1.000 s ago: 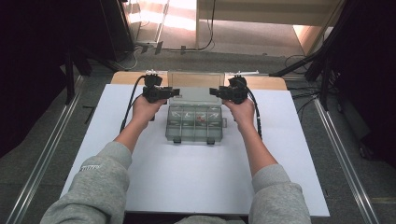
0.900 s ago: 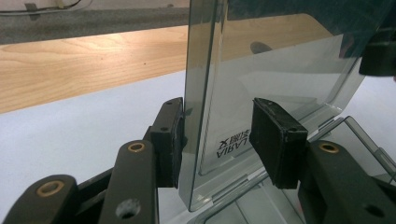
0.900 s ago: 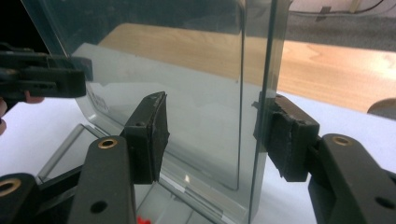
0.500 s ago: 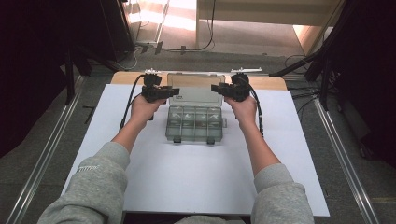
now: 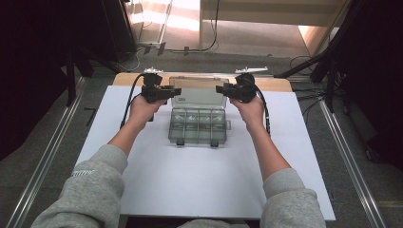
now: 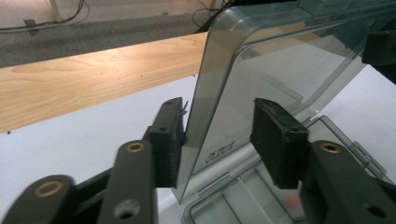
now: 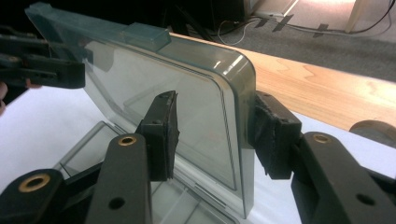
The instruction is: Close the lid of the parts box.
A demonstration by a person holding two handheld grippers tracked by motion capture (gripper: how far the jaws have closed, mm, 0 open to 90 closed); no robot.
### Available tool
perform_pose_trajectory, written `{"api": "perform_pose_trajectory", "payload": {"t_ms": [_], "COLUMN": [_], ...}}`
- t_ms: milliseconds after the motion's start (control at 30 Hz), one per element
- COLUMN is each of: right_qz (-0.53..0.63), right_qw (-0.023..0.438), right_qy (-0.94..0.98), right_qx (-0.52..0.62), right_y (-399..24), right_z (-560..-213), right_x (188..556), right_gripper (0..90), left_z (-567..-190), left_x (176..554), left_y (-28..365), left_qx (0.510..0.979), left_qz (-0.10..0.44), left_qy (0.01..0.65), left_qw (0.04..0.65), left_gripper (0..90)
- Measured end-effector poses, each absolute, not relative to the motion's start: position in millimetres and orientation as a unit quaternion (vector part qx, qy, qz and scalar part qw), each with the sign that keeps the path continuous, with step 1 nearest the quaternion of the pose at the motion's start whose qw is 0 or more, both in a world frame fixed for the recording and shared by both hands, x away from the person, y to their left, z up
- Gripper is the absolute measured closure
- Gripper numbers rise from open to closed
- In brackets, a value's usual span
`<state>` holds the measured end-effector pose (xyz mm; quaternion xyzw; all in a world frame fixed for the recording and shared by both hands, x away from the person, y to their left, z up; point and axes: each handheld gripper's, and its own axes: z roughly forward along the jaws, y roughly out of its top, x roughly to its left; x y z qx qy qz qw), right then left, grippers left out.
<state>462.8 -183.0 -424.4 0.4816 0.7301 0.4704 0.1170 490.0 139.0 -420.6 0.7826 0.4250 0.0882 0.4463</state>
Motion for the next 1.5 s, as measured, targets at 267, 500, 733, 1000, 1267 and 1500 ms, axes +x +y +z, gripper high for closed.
{"api": "perform_pose_trajectory", "payload": {"t_ms": [267,500,733,1000,1267,1500], "right_qz": [0.472,0.480,0.474,0.477,0.484,0.484], "right_qw": [0.116,0.114,0.121,0.112,0.120,0.116], "right_qy": [0.735,0.732,0.741,0.744,0.745,0.750], "right_qx": [0.473,0.470,0.460,0.454,0.443,0.436], "right_y": [-185,-187,-186,-187,-187,-187], "right_z": [-425,-428,-426,-426,-429,-428], "right_x": [458,454,450,445,438,433], "right_gripper": [56.4,56.7,56.8,55.9,54.6,53.2], "left_z": [-415,-413,-412,-411,-409,-410], "left_x": [486,479,473,467,456,452], "left_y": [141,137,143,151,160,167], "left_qx": [0.786,0.804,0.807,0.804,0.806,0.809], "left_qz": [0.086,0.087,0.080,0.066,0.070,0.065], "left_qy": [0.416,0.396,0.390,0.385,0.387,0.390], "left_qw": [0.449,0.434,0.437,0.449,0.442,0.434], "left_gripper": [41.7,34.4,34.4,34.4,35.1,38.5]}}
